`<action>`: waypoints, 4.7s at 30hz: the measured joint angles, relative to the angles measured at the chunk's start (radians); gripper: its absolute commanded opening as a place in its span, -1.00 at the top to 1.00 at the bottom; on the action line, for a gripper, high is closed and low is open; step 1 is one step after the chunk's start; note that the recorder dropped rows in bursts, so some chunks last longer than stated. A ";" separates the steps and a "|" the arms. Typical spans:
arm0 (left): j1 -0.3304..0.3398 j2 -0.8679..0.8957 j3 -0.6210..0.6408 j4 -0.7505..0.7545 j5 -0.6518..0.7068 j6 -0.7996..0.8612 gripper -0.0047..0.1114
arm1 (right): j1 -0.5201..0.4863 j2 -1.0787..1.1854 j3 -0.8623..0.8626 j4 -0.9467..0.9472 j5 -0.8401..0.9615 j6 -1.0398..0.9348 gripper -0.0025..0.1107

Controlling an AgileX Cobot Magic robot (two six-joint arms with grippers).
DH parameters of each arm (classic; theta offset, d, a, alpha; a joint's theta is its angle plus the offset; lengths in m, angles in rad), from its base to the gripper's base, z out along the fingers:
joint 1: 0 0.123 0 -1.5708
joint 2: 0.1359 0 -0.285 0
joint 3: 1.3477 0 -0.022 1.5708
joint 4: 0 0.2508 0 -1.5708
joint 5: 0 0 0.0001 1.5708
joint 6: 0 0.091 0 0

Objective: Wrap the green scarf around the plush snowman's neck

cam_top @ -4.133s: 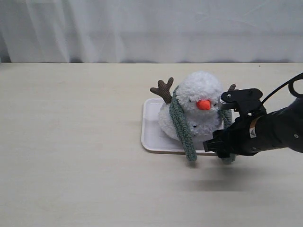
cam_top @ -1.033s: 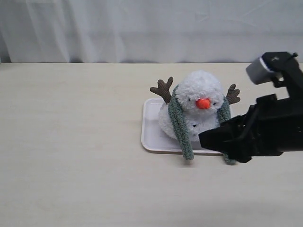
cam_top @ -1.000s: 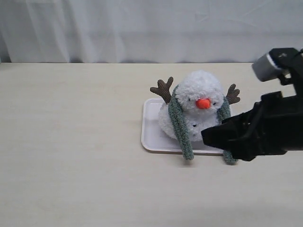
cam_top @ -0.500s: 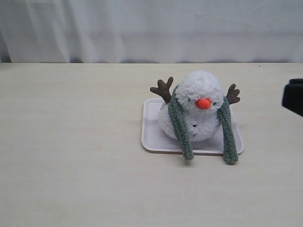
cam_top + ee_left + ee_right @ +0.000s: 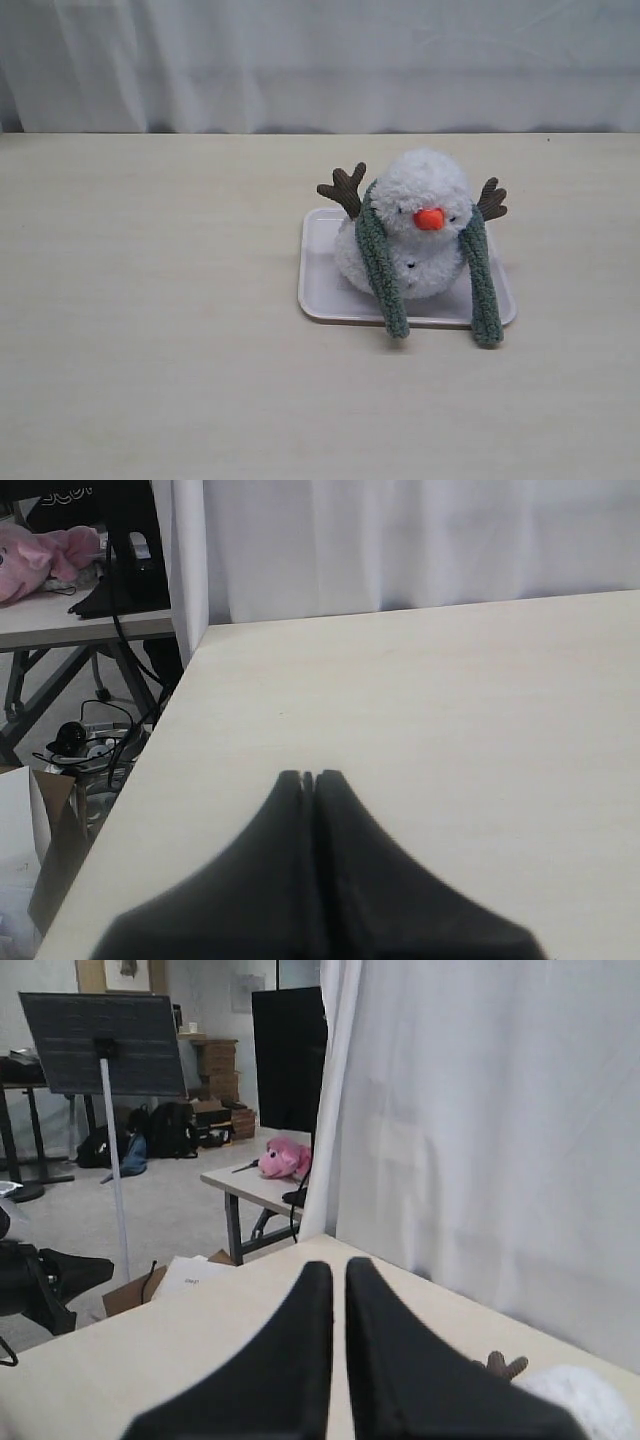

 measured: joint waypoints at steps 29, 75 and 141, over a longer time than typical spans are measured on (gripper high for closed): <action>0.000 0.000 0.000 0.000 0.000 0.000 0.92 | 0.000 -0.179 0.000 -0.007 0.001 -0.003 0.88; 0.000 0.000 0.000 0.000 0.000 0.000 0.92 | 0.000 -0.197 0.295 -1.343 -0.720 0.442 0.88; 0.000 0.000 0.000 0.000 0.000 0.000 0.92 | -0.204 -0.199 0.683 -0.775 -0.513 0.666 0.88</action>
